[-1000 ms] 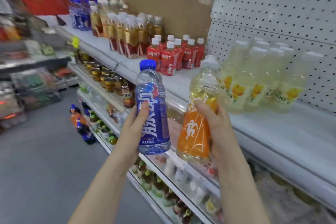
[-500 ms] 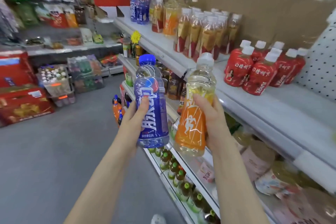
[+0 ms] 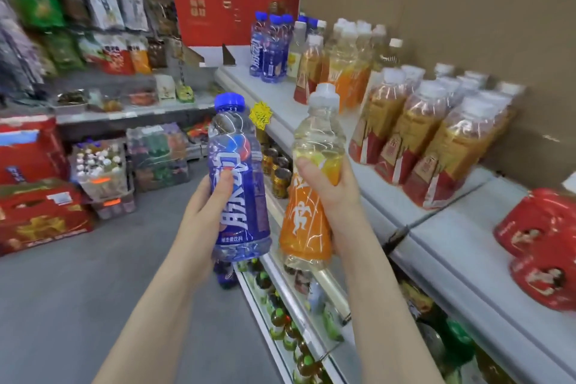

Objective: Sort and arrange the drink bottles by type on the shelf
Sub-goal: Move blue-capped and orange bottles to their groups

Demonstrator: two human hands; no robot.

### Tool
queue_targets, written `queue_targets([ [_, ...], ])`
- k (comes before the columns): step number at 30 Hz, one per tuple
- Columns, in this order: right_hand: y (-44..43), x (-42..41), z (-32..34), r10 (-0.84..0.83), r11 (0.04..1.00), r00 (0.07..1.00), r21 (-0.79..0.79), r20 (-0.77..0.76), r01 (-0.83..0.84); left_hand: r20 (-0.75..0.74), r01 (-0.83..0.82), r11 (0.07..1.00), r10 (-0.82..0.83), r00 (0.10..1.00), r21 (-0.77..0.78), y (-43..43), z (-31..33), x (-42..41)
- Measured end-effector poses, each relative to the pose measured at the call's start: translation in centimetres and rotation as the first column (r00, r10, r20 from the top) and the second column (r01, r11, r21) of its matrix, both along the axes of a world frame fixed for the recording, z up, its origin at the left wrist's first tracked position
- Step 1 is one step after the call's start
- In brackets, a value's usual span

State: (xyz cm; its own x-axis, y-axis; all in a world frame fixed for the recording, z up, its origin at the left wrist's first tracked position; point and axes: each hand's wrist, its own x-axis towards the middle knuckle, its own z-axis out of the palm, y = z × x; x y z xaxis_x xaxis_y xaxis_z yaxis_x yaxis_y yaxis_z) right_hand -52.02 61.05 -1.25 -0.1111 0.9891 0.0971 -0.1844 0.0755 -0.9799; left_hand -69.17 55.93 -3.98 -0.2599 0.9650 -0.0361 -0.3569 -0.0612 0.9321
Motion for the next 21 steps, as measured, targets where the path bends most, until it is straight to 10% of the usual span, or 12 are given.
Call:
queue_targets([
  [12, 14.5, -7.4, 1.0, -0.324, 0.944, 0.946, 0.062, -0.019, 0.325, 0.038, 0.222, 0.973, -0.224, 0.974, 0.063, 19.9, -0.3, -9.5],
  [21, 21.4, -9.2, 5.7, -0.747, 0.654, 0.646, 0.342, 0.155, 0.675, 0.020, 0.437, 0.897, -0.439, 0.898, 0.058, 30.6, 1.1, -16.2],
])
